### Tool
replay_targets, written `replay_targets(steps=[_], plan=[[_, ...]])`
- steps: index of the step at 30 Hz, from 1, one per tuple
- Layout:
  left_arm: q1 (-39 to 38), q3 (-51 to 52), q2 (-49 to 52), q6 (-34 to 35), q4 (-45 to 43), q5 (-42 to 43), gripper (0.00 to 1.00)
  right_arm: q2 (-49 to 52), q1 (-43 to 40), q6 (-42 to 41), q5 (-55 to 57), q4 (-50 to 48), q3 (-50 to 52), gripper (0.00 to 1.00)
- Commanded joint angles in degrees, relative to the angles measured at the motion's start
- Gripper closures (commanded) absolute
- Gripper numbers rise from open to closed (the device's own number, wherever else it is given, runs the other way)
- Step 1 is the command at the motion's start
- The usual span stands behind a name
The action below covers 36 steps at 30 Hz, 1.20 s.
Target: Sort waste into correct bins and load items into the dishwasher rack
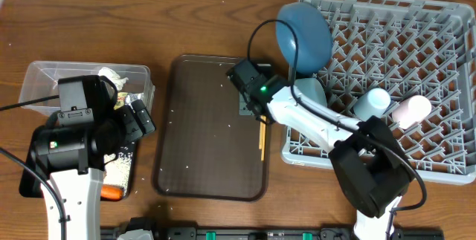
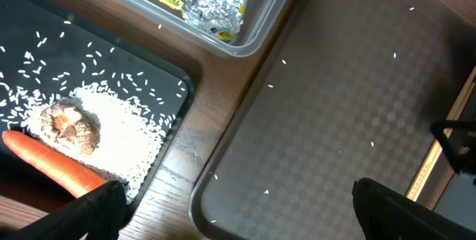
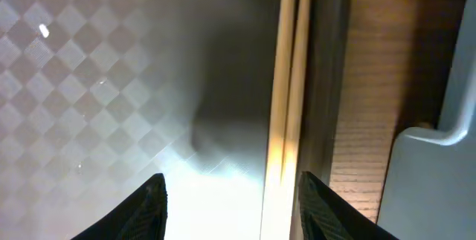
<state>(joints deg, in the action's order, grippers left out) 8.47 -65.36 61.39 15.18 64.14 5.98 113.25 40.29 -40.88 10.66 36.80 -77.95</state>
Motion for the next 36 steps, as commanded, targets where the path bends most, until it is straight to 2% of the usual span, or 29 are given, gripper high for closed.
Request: replay_targets(steps=[1,16,17,21,23,25,30,36], plan=[[0.2,-0.5,0.0,-0.3,0.1,-0.7,0.02,1.3,-0.3,-2.4,0.9,-0.2,-0.1,0.5],[0.2,-0.5,0.0,-0.3,0.1,-0.7,0.02,5.7,0.2,-3.1,-3.1,-2.8,-0.1,0.56],[0.2,-0.5,0.0,-0.3,0.1,-0.7,0.02,5.7,0.2,-2.8,-3.4,-3.2,-0.2,0.59],[0.2,-0.5,0.0,-0.3,0.1,-0.7,0.02,5.9,0.3,-3.9,-3.2,-3.2,-0.1,0.85],[0.2,-0.5,0.0,-0.3,0.1,-0.7,0.02,6.2,0.3,-3.9,-3.1,-3.2,-0.1,0.94],[0.2,-0.5,0.0,-0.3,0.1,-0.7,0.02,6.4,0.3,-3.6,-2.9,-3.2,-0.1,0.98],[0.2,-0.5,0.0,-0.3,0.1,-0.7,0.02,4.5,0.2,4.7,-3.8,-1.6,-2.0,0.99],[0.2,-0.5,0.0,-0.3,0.1,-0.7,0.02,-5.2,0.1,14.6,-5.9,5.3,-7.9,0.99]])
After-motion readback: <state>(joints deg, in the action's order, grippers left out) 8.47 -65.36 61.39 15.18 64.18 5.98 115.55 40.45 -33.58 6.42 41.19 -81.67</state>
